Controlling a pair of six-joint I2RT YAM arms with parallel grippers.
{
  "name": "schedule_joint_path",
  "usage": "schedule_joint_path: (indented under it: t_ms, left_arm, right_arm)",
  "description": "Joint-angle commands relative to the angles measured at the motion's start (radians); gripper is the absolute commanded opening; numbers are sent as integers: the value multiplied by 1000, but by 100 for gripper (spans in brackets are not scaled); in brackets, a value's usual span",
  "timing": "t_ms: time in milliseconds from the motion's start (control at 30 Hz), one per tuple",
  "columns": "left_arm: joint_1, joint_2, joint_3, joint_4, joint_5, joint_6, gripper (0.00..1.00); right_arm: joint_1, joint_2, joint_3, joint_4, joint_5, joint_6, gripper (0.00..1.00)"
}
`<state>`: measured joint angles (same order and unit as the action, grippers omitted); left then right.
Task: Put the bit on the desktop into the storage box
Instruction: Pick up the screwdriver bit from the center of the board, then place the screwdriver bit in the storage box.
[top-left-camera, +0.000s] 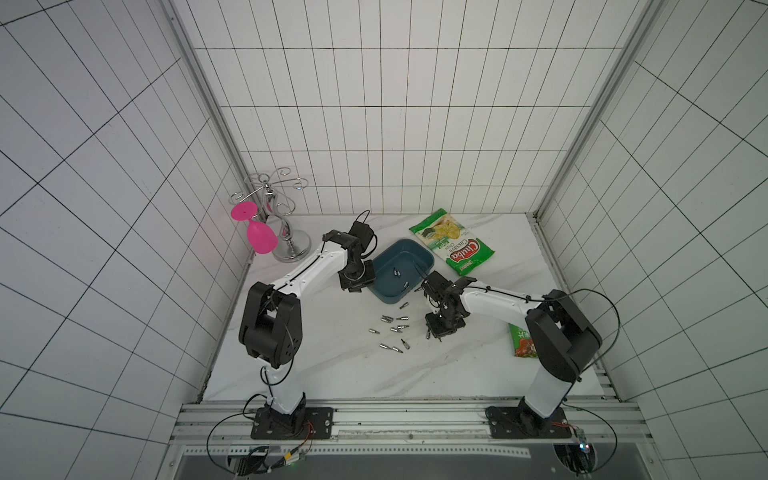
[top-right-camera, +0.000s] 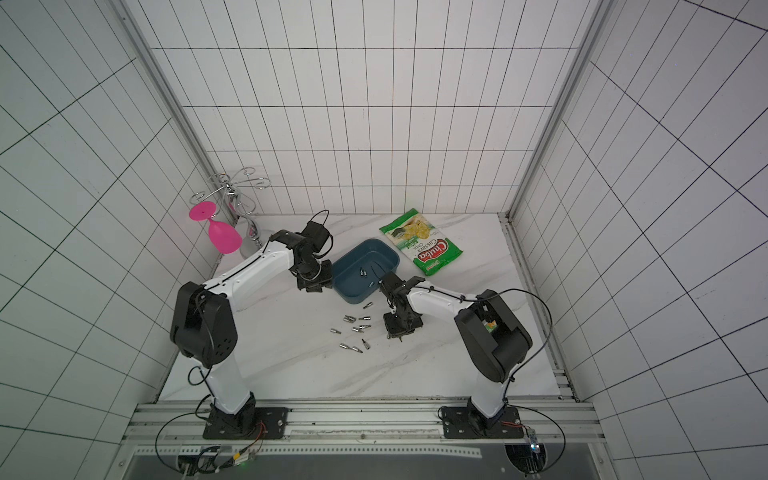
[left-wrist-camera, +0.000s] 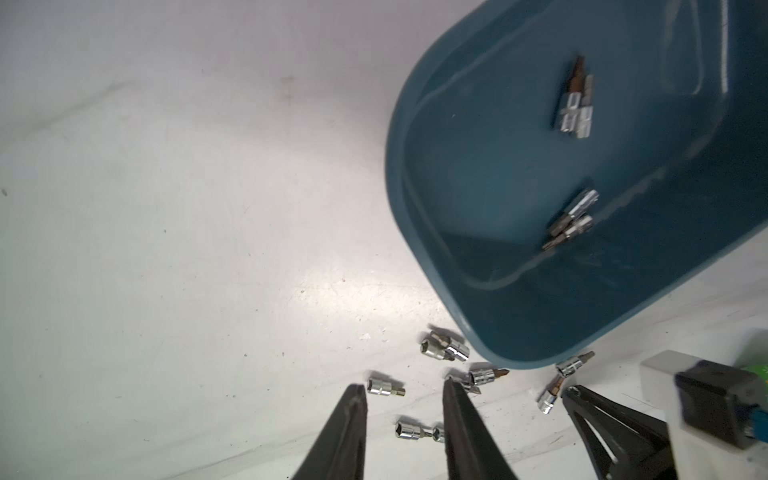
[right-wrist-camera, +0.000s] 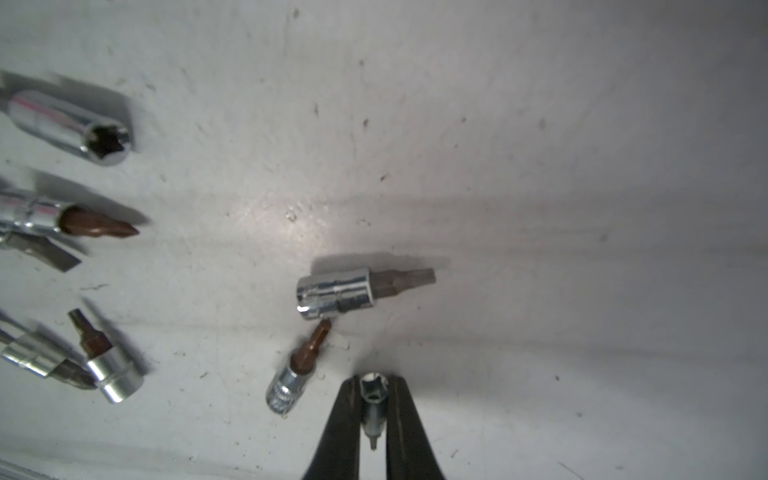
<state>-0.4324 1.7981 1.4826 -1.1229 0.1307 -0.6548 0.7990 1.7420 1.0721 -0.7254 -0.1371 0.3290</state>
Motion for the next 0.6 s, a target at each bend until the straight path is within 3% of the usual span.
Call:
schedule_joint_path:
  t_ms: [0, 233, 567]
  left_arm:
    - [-22, -70, -73, 38, -36, -24, 35]
    - [-57, -101, -179, 46, -51, -66, 40]
    - [-89, -81, -232, 84, -59, -145, 44]
  right_arm:
    - [9, -94, 67, -96, 28, 10, 0]
    - [7, -122, 318, -215, 116, -42, 0]
    - [-46, 225, 774, -253, 105, -166, 0]
